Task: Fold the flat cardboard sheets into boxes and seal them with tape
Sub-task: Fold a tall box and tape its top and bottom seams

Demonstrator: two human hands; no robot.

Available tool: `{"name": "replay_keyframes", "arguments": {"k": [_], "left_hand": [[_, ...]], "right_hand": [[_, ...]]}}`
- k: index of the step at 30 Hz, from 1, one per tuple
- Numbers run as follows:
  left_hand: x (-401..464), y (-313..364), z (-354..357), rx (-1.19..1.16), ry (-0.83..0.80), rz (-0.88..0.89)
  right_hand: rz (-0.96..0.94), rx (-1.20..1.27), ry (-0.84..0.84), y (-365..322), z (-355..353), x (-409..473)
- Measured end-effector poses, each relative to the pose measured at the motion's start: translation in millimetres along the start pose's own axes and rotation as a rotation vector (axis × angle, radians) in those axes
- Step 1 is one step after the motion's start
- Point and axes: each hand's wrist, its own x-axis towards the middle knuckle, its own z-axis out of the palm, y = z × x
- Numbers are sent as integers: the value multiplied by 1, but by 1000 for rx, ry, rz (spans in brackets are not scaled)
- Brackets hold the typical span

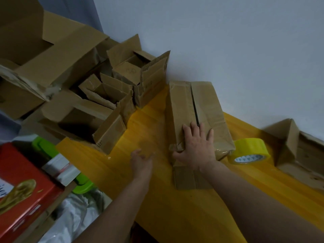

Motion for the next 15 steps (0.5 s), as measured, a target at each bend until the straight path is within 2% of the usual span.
{"name": "replay_keyframes", "arguments": {"k": [5, 7, 10, 13, 15], "left_hand": [[-6, -3, 3, 104, -165, 99], [-2, -2, 4, 100, -152, 93], [4, -2, 1, 148, -117, 120], [5, 8, -1, 254, -111, 220], [0, 22, 4, 274, -125, 348]], "right_hand": [[-28, 32, -118, 3, -6, 0], [-8, 88, -77, 3, -5, 0], [37, 6, 17, -9, 4, 3], [78, -69, 27, -21, 6, 3], [89, -84, 10, -25, 5, 3]]}}
